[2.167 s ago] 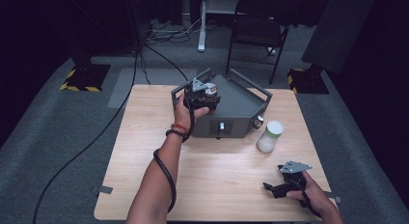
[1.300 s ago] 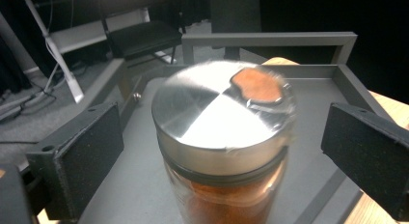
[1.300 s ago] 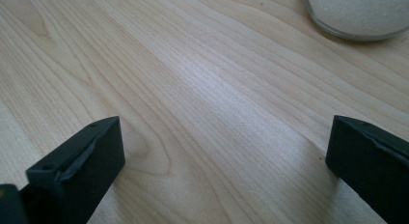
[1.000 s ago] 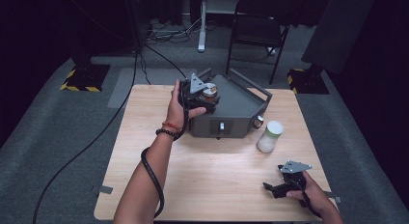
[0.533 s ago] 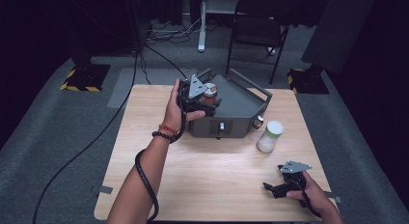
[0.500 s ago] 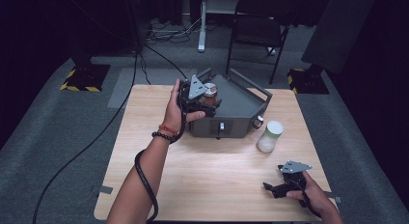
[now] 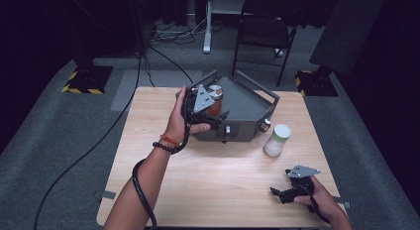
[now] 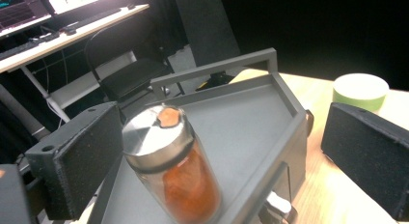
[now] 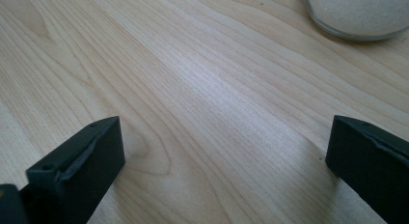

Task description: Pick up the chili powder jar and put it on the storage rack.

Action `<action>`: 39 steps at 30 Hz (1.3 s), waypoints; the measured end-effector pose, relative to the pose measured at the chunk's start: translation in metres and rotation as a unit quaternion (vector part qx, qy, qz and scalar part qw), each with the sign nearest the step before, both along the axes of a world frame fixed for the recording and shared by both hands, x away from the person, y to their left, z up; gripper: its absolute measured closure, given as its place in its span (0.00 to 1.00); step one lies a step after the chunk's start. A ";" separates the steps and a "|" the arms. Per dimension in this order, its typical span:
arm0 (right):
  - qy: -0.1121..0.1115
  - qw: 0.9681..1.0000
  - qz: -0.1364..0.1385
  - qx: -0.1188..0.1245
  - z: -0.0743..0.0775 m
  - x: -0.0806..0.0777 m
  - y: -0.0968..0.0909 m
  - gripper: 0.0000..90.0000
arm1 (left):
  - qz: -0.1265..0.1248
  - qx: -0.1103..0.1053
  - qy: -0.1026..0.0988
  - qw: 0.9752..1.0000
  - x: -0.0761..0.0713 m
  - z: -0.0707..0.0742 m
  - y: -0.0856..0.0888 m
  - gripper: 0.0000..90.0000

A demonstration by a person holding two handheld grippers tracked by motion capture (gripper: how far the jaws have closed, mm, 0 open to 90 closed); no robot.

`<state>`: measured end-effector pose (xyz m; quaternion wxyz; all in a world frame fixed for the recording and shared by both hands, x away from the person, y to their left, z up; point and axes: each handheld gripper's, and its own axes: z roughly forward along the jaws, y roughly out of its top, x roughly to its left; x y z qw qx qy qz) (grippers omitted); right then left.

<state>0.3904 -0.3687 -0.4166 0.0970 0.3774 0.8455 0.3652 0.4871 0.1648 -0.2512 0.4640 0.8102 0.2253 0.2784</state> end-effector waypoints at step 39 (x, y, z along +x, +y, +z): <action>0.000 1.000 0.000 0.000 0.000 0.000 0.000 0.00 | -0.033 0.037 0.045 0.998 -0.055 -0.067 0.029 0.01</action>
